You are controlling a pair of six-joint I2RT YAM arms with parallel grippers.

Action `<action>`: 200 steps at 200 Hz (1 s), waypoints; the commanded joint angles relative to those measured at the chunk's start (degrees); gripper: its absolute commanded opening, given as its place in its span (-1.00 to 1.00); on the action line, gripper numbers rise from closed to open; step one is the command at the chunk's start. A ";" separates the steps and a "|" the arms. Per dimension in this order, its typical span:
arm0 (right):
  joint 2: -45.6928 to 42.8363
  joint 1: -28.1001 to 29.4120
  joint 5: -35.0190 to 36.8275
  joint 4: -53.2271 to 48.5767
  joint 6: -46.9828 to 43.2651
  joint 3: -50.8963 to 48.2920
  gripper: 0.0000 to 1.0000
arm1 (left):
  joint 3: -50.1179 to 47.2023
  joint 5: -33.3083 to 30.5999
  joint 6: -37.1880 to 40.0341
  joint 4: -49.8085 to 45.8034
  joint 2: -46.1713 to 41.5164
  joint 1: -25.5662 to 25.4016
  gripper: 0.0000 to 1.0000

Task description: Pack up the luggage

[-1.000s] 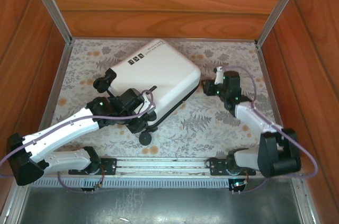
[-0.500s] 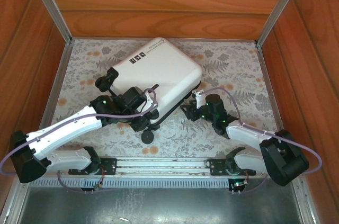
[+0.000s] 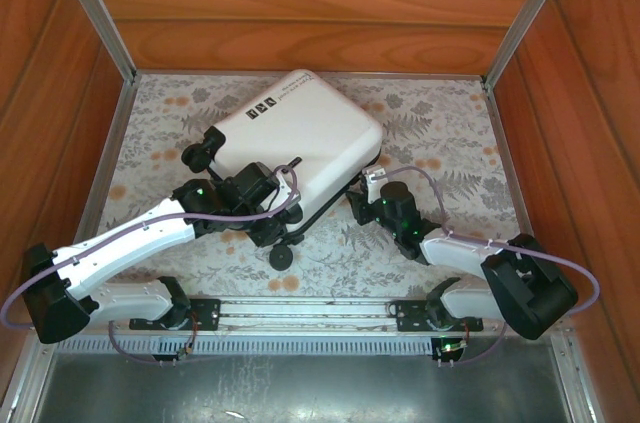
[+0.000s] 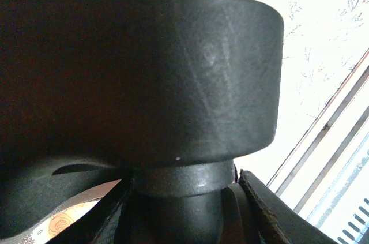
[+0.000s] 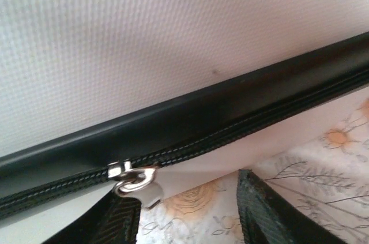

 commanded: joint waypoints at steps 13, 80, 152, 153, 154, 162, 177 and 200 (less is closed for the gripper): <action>0.28 0.38 6.38 2.88 0.52 2.10 -0.21 | 2.45 3.94 3.96 7.90 -0.62 -0.34 -1.00; 0.75 0.47 0.60 0.79 -2.00 3.86 -0.39 | 1.85 4.42 4.59 7.97 -1.06 -0.32 -1.00; -5.53 0.83 -4.47 -7.79 -7.59 1.45 0.25 | 1.40 4.42 4.98 7.96 -2.16 -0.32 -1.00; -5.70 0.82 -4.48 -7.89 -7.66 1.37 0.25 | 1.39 4.38 4.98 7.97 -2.18 -0.32 -1.00; -5.87 0.82 -4.48 -7.99 -7.69 1.29 0.26 | 1.31 4.36 4.99 7.98 -2.24 -0.32 -1.00; -7.03 0.83 -4.07 -8.17 -7.85 0.51 0.30 | 1.17 4.26 5.08 7.90 -2.45 -0.33 -1.00; -9.22 0.88 -4.07 -8.12 -7.81 -0.78 0.39 | 0.86 4.16 5.26 7.96 -2.86 -0.32 -1.00; -11.11 0.84 -2.36 -8.92 -6.92 -1.48 0.42 | 0.78 4.05 5.40 7.99 -3.08 -0.37 -1.00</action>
